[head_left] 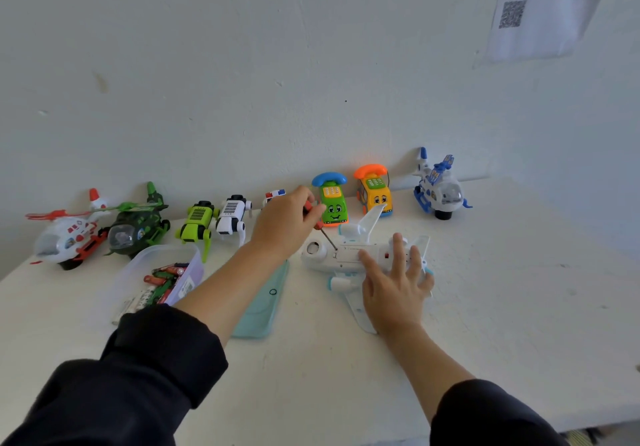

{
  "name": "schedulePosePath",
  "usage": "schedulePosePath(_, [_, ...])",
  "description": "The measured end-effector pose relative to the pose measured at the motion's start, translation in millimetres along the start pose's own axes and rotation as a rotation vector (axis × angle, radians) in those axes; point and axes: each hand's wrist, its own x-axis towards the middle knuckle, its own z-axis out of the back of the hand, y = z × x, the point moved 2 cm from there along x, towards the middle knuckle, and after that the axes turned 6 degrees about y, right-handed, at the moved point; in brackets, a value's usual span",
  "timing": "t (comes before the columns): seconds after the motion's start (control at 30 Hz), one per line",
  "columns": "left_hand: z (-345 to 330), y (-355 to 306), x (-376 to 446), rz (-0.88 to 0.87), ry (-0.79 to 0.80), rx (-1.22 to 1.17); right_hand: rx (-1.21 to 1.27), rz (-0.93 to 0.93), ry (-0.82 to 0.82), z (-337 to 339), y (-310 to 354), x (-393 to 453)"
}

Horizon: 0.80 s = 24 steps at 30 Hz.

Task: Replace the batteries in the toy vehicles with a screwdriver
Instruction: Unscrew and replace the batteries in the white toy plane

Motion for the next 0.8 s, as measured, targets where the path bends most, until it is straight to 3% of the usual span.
schedulePosePath(0.13, [13.2, -5.5, -5.5, 0.051, 0.045, 0.113, -0.001, 0.002, 0.017, 0.9, 1.0, 0.5])
schedulePosePath(0.33, [0.9, -10.6, -9.6, -0.056, 0.165, -0.335, -0.017, 0.007, 0.029, 0.7, 1.7, -0.2])
schedulePosePath(0.5, [-11.9, -17.6, -0.9, -0.125, -0.026, -0.213, -0.012, 0.011, 0.016, -0.1, 2.0, -1.6])
schedulePosePath(0.67, [-24.4, -28.4, 9.5, 0.042, -0.245, -0.040, -0.016, 0.014, 0.022, -1.5, 1.9, -0.2])
schedulePosePath(0.73, [-29.7, -32.4, 11.7, 0.049, -0.330, -0.091, -0.013, 0.018, 0.022, -1.8, 2.4, -0.6])
schedulePosePath(0.8, [-35.9, -35.3, 15.1, -0.033, -0.413, -0.330, -0.020, 0.018, 0.017, -2.8, 2.1, -0.8])
